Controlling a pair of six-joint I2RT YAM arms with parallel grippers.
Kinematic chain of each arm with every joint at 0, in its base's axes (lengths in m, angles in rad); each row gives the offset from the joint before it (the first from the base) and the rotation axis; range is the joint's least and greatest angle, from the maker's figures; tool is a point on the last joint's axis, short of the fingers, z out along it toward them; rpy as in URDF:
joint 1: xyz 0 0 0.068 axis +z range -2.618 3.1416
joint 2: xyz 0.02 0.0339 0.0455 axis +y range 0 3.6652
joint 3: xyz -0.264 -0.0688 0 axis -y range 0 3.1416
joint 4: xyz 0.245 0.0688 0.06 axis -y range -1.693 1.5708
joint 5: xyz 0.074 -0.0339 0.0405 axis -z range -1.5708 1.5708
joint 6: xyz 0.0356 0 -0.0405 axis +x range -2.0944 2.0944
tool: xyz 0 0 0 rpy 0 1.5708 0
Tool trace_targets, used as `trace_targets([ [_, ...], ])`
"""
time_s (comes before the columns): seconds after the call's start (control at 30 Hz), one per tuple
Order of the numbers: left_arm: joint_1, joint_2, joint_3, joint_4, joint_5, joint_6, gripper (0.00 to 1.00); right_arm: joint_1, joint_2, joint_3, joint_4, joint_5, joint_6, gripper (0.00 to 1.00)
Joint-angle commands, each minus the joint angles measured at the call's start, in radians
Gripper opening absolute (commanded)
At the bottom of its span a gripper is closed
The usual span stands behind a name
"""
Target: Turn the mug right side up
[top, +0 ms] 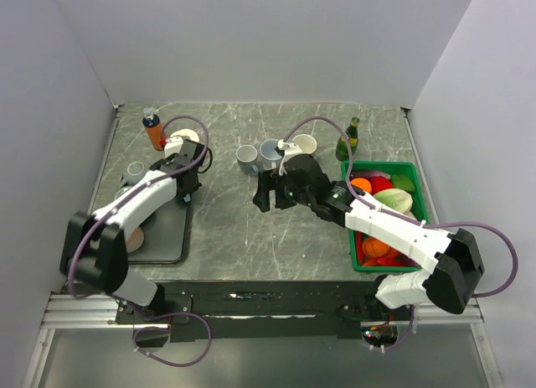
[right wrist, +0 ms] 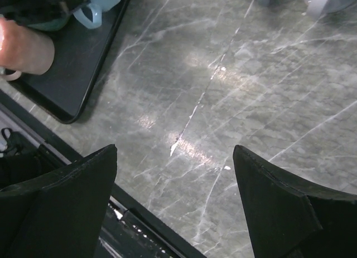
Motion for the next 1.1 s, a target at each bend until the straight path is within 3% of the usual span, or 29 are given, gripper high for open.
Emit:
trace_targets([
  [0.0, -0.047, -0.209, 0.073, -0.004, -0.027, -0.058, 0.01, 0.001, -0.015, 0.003, 0.059, -0.051, 0.021, 0.91],
  [0.13, -0.050, -0.354, 0.053, 0.041, 0.101, -0.061, 0.01, 0.003, -0.018, 0.001, 0.076, -0.076, 0.031, 0.91],
  [0.3, -0.050, -0.577, -0.052, 0.277, 0.321, -0.067, 0.01, 0.002, -0.076, -0.028, 0.145, -0.139, 0.067, 0.98],
  [0.47, -0.050, -0.714, -0.155, 0.553, 0.611, -0.057, 0.01, 0.000, -0.176, -0.100, 0.340, -0.231, 0.187, 1.00],
  [0.7, -0.050, -0.782, -0.294, 0.927, 0.872, -0.228, 0.01, 0.001, -0.223, -0.144, 0.648, -0.384, 0.289, 1.00],
  [0.83, -0.050, -0.796, -0.320, 1.093, 0.936, -0.316, 0.01, 0.001, -0.226, -0.154, 0.751, -0.400, 0.326, 1.00],
  [1.07, -0.052, -0.845, -0.404, 1.300, 0.966, -0.429, 0.01, 0.001, -0.208, -0.112, 0.760, -0.394, 0.363, 1.00],
])
